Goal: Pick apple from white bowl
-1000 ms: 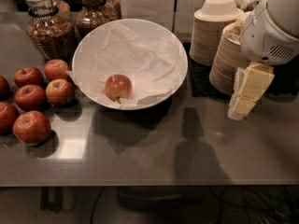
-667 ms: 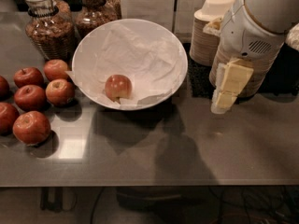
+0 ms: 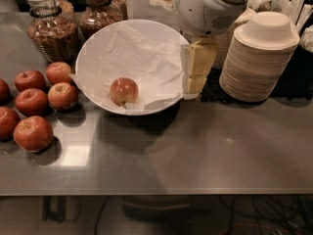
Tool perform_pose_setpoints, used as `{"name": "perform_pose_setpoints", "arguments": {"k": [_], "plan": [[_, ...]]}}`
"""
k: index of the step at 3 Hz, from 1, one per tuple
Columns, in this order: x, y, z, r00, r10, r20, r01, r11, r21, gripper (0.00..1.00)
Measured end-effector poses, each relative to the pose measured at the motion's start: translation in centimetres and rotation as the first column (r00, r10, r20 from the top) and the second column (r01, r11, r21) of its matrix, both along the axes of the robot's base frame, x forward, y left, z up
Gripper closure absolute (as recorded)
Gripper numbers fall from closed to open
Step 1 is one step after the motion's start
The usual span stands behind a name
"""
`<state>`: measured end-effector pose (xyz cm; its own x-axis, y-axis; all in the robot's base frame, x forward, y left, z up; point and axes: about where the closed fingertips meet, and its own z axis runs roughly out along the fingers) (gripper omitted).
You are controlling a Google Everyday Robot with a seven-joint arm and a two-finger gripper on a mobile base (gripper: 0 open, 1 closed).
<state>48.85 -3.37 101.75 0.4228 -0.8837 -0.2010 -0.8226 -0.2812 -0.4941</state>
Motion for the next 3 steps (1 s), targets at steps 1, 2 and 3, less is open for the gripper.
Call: {"name": "perform_pose_setpoints", "arguments": {"k": [1, 2, 3], "plan": [[2.4, 2.2, -0.9, 0.9901, 0.122, 0.070, -0.122, 0.993, 0.000, 0.00], [5.6, 2.9, -2.7, 0.9845, 0.137, 0.109, -0.132, 0.990, -0.048, 0.00], [5.8, 2.6, -2.6, 0.9834, 0.135, 0.121, -0.128, 0.990, -0.064, 0.00]]}}
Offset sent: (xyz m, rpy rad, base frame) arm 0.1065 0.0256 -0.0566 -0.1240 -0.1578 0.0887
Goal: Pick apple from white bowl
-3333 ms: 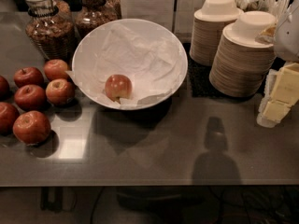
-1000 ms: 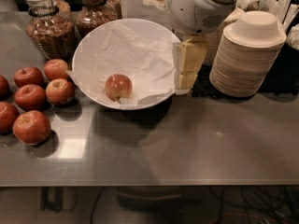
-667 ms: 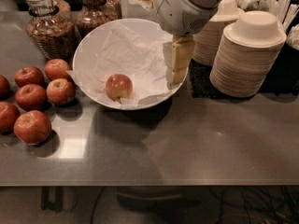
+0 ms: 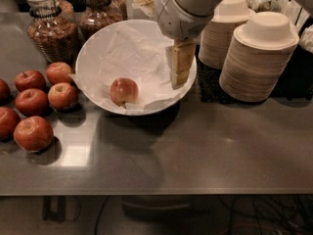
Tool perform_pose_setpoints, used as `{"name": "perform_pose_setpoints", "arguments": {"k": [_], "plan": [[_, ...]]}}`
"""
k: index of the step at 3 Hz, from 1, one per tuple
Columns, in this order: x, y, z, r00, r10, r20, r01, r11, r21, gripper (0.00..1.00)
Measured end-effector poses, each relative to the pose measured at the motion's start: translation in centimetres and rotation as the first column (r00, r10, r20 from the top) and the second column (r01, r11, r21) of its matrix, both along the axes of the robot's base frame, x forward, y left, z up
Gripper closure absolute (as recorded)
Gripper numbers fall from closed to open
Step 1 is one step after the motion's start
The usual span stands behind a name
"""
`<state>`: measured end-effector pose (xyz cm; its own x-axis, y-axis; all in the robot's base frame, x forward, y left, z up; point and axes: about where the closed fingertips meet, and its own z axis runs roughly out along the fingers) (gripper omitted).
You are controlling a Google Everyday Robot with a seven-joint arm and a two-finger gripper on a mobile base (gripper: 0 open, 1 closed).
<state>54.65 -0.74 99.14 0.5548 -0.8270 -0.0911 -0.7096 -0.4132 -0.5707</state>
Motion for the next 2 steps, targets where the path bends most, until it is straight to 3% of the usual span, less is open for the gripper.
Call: {"name": "perform_pose_setpoints", "arguments": {"k": [1, 2], "plan": [[0.1, 0.5, 0.1, 0.9999, 0.013, 0.006, -0.013, 1.000, 0.007, 0.00], [1.4, 1.1, 0.2, 0.9949, 0.078, 0.065, -0.077, 0.997, -0.010, 0.00]]}}
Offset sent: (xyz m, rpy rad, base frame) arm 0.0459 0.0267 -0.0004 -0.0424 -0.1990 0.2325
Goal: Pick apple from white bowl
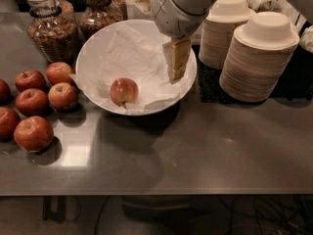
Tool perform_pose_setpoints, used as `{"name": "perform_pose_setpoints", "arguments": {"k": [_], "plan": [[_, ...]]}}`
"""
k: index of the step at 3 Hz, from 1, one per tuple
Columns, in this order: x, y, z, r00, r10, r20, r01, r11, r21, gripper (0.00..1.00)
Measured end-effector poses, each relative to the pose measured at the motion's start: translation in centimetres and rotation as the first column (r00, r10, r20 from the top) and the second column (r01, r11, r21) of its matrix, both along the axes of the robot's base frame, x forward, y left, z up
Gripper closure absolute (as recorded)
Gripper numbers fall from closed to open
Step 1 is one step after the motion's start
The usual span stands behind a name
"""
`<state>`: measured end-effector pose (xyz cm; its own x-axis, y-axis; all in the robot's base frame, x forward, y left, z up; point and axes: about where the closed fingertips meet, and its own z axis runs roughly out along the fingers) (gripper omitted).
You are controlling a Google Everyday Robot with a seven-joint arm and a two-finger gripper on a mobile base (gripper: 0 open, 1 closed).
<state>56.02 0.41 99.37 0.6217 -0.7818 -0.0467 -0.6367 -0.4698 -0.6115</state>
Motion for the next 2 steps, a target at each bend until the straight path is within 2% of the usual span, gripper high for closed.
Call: {"name": "perform_pose_setpoints", "arguments": {"k": [1, 2], "plan": [[2.6, 0.9, -0.2, 0.9926, 0.101, 0.066, -0.104, 0.994, 0.036, 0.00], [4.0, 2.0, -0.9, 0.9726, 0.217, 0.083, -0.223, 0.972, 0.070, 0.00]]}}
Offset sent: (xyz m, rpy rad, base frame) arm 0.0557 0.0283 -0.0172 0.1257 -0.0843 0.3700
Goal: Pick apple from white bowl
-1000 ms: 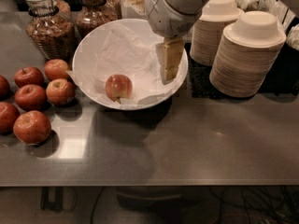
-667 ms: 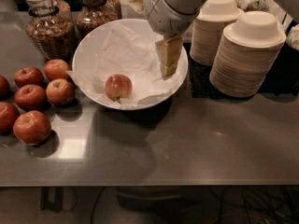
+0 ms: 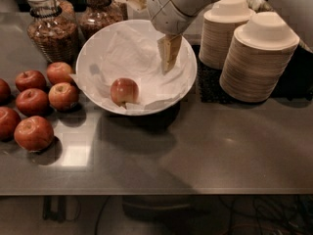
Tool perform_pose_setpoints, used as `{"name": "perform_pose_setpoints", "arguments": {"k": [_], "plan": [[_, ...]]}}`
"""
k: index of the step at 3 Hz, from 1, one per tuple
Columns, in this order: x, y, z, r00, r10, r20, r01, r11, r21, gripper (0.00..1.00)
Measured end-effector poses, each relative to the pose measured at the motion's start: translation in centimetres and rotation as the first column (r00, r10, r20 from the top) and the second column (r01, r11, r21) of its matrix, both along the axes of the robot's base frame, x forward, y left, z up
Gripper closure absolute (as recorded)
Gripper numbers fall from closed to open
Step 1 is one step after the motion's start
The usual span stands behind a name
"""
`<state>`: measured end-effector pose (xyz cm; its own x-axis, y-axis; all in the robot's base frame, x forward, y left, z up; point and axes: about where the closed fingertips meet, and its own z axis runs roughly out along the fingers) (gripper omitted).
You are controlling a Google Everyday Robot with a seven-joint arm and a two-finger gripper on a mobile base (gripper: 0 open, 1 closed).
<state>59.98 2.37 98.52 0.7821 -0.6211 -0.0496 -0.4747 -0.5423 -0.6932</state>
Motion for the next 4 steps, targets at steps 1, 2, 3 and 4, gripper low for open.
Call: {"name": "perform_pose_setpoints", "arguments": {"k": [1, 2, 3, 4], "plan": [[0.3, 0.0, -0.2, 0.9909, 0.131, -0.030, -0.130, 0.990, 0.048, 0.00], [-0.3, -1.0, 1.1, 0.9685, 0.231, -0.092, -0.219, 0.968, 0.127, 0.00], [-1.3, -0.9, 2.8, 0.9572, 0.269, -0.107, -0.258, 0.960, 0.109, 0.00], [-1.5, -0.9, 2.8, 0.9554, 0.273, -0.112, -0.262, 0.959, 0.107, 0.00]]}}
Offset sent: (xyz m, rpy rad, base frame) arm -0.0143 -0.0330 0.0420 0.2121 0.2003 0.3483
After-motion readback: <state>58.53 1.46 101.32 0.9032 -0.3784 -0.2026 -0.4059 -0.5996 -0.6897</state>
